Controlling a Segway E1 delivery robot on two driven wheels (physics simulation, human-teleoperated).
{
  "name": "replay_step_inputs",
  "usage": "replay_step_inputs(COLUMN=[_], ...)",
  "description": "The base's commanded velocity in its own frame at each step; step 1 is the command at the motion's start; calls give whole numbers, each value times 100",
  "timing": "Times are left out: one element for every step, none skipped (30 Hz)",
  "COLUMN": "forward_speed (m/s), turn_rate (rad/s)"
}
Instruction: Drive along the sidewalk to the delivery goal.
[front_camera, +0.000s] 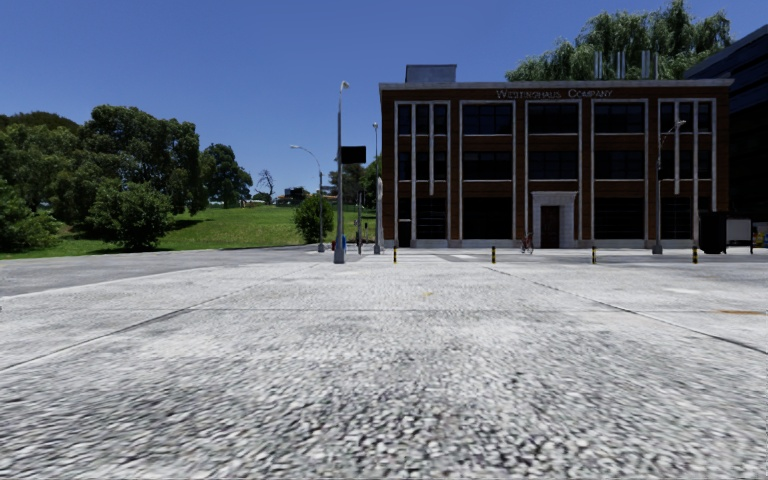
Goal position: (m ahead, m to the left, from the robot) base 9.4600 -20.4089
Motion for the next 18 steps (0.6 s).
replay_step_inputs(forward_speed=[200,200,200,200,200,200,200,200,200,200,200,200,200,200,200,200,200,200], turn_rate=[0,0,0,0,0,0,0,0,0,0,0,0,0,0,0,0,0,0])
